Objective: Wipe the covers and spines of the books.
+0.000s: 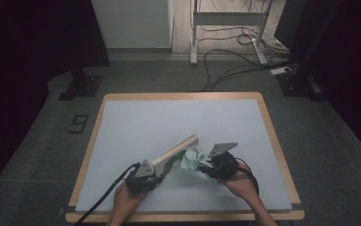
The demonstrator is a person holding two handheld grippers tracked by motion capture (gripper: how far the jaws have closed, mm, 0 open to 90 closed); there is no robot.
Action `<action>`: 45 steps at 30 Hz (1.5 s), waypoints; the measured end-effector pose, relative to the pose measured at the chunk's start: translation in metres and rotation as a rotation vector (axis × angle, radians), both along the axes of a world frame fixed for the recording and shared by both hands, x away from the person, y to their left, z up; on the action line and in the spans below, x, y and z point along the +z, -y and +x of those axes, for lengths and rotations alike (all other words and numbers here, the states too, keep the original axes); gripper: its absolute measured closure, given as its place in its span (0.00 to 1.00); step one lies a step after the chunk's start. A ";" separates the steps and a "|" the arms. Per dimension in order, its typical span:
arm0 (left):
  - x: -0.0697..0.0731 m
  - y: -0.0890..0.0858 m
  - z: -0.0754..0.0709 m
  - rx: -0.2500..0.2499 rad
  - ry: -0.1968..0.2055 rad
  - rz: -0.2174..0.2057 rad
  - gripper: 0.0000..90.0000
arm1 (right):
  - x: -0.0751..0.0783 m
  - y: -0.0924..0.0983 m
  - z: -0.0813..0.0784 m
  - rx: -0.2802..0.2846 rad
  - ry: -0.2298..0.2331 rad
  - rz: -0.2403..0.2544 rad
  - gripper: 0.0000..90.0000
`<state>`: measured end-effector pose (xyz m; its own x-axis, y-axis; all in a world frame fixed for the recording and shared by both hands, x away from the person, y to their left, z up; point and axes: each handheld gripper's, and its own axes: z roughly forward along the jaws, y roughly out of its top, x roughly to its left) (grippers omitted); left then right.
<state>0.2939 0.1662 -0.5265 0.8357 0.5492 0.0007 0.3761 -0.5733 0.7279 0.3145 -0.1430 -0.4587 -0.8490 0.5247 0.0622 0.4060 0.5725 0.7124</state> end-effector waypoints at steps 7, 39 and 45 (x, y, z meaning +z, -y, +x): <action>0.000 0.000 0.000 -0.003 0.007 0.006 0.79 | -0.006 -0.034 0.001 0.083 -0.006 -0.004 0.80; 0.000 0.001 -0.001 -0.004 0.010 0.008 0.80 | -0.051 -0.090 0.000 0.197 -0.007 -0.096 0.67; 0.000 0.000 -0.001 -0.004 0.010 0.008 0.80 | -0.039 -0.086 -0.002 0.183 -0.009 -0.088 0.48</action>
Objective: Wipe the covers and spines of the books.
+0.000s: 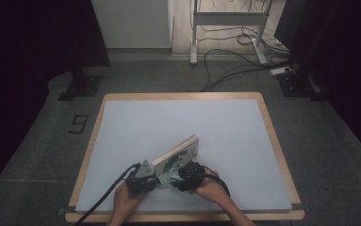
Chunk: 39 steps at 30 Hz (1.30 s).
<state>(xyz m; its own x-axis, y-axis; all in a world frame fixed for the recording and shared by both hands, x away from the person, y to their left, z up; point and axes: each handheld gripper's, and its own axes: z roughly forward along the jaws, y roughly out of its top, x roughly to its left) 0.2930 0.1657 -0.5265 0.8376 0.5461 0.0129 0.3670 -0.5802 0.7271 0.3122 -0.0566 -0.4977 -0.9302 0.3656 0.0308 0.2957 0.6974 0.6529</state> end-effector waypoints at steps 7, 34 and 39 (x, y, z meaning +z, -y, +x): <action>0.000 0.000 0.000 0.000 -0.001 0.000 0.80 | 0.018 0.010 0.000 -0.030 0.009 0.035 0.37; 0.000 0.000 0.000 0.001 0.002 0.003 0.79 | 0.035 0.074 0.055 -0.218 0.057 0.089 0.23; 0.000 0.000 0.000 0.001 0.003 0.003 0.79 | 0.033 0.067 0.067 -0.194 0.060 0.102 0.21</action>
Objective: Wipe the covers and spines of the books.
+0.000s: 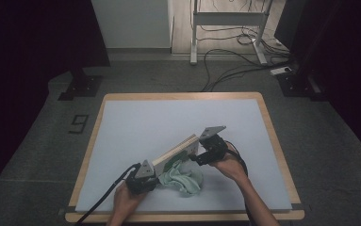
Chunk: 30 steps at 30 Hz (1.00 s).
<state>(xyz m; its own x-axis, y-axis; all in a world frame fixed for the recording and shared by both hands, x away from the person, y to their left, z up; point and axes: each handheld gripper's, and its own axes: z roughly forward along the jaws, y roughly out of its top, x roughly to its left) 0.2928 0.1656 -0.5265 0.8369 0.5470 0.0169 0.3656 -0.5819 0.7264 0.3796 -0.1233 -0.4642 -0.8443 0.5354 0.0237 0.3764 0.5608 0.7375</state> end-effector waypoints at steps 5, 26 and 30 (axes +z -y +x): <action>0.000 0.000 0.000 0.000 0.000 -0.002 0.79 | -0.002 -0.008 0.008 0.041 -0.002 0.018 0.21; 0.000 -0.004 0.006 0.036 -0.044 -0.023 0.45 | -0.003 -0.002 0.003 0.053 0.023 0.067 0.32; 0.001 -0.007 0.005 0.045 -0.033 -0.012 0.35 | -0.002 0.000 0.003 0.056 0.027 0.068 0.34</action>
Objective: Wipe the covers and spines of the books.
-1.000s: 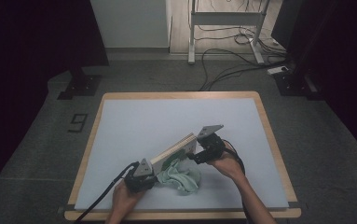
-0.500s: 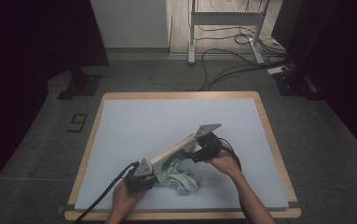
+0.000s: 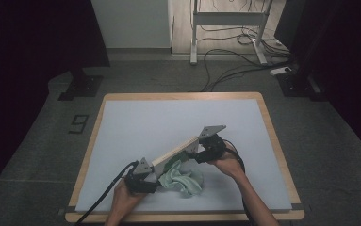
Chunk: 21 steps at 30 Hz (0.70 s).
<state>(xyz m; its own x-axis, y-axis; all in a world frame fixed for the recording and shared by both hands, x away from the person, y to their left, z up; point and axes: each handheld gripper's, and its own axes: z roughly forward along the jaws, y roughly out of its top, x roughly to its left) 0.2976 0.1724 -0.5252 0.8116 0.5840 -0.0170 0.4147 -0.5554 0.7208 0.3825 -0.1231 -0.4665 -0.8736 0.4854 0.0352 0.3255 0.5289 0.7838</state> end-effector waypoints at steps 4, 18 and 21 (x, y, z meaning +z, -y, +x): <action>0.000 -0.009 -0.002 0.026 -0.016 0.022 0.24 | 0.000 0.000 0.000 -0.001 0.001 0.000 0.34; 0.022 -0.012 -0.042 0.005 -0.028 -0.025 0.04 | 0.000 0.000 -0.002 -0.001 0.003 -0.006 0.32; 0.032 -0.007 -0.053 -0.026 -0.024 -0.040 0.07 | 0.000 -0.001 -0.002 -0.004 0.002 -0.005 0.31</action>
<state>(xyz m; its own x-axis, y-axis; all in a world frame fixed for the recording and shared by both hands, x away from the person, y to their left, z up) 0.2446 0.1795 -0.4936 0.8255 0.5613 -0.0591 0.4177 -0.5371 0.7328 0.3805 -0.1222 -0.4665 -0.8717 0.4890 0.0313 0.3262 0.5314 0.7818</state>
